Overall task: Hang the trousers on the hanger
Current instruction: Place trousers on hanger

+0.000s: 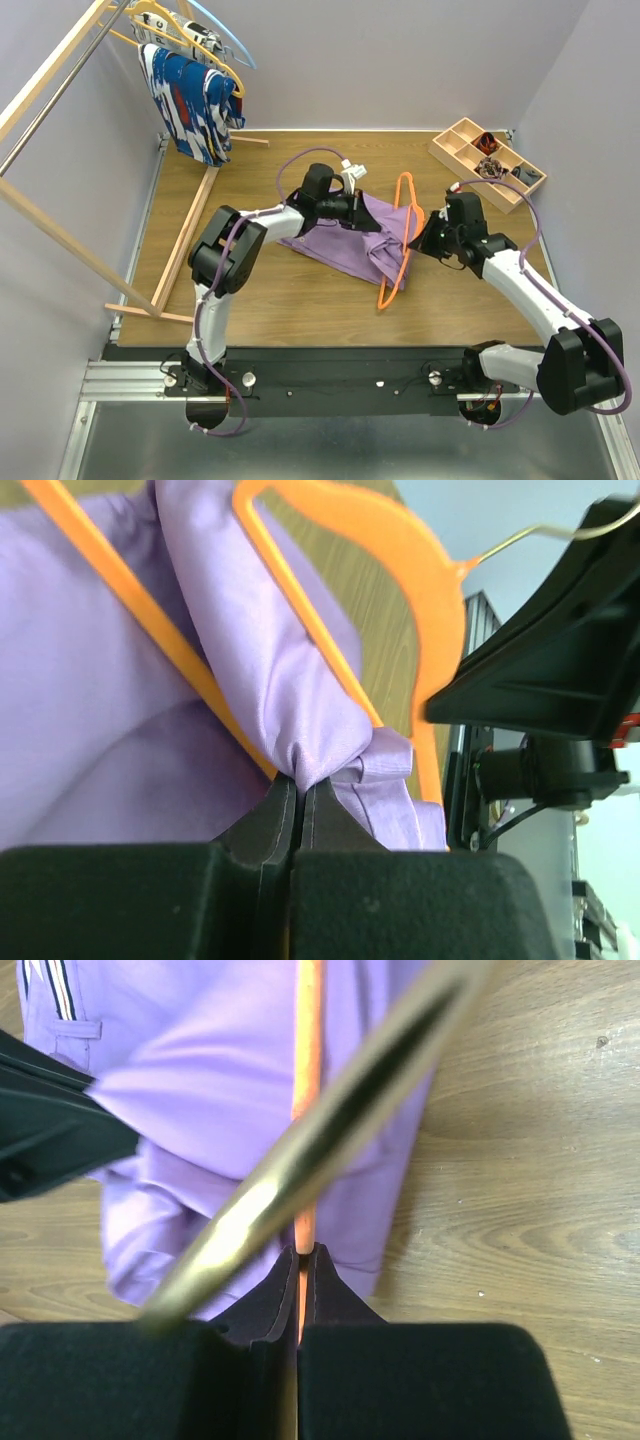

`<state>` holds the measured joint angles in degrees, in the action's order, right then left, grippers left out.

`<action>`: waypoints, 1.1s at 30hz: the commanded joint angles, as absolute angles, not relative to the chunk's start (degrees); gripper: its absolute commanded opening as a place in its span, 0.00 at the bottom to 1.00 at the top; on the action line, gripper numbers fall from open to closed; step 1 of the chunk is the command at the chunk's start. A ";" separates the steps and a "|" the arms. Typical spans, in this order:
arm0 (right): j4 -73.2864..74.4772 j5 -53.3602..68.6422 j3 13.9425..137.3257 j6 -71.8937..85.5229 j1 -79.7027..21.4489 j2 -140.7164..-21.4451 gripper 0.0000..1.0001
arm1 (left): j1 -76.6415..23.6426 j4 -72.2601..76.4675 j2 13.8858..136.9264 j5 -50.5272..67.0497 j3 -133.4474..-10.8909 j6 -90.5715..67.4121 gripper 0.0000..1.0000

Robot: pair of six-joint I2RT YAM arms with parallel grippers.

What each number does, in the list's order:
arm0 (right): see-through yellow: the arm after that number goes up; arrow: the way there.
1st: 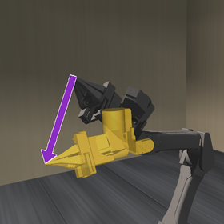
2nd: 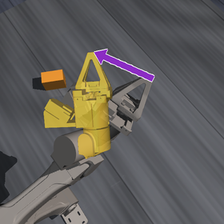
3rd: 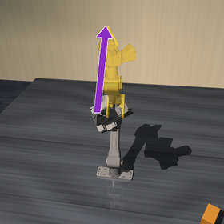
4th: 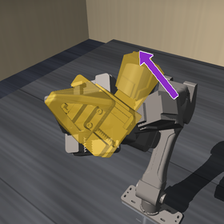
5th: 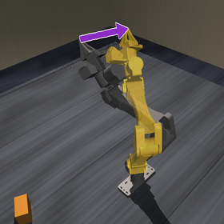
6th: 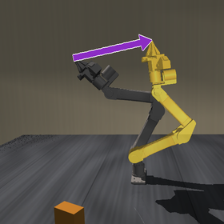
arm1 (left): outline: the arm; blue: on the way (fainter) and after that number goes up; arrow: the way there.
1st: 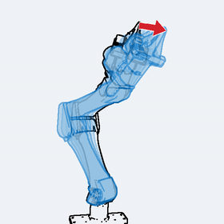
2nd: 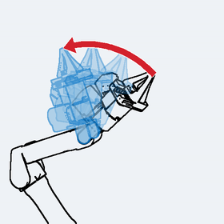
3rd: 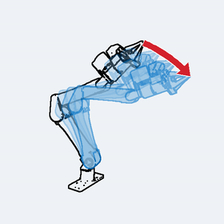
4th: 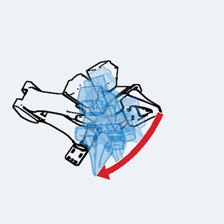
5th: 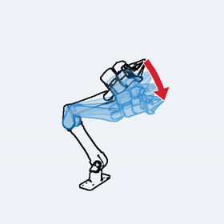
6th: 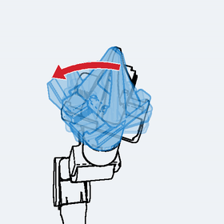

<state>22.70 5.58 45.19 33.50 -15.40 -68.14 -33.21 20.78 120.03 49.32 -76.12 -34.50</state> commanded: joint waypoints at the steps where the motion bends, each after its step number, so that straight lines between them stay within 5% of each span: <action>1: 25.14 6.42 46.58 32.17 -14.15 -68.73 0.01 | -30.59 24.17 115.49 48.87 -77.08 -37.09 0.00; 33: 21.18 10.55 56.16 37.44 -11.51 -85.34 0.01 | -21.36 23.91 101.17 49.13 -73.04 -35.77 0.00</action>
<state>20.60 9.61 55.00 38.48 -11.88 -83.35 -23.64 20.49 106.41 48.77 -75.07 -36.45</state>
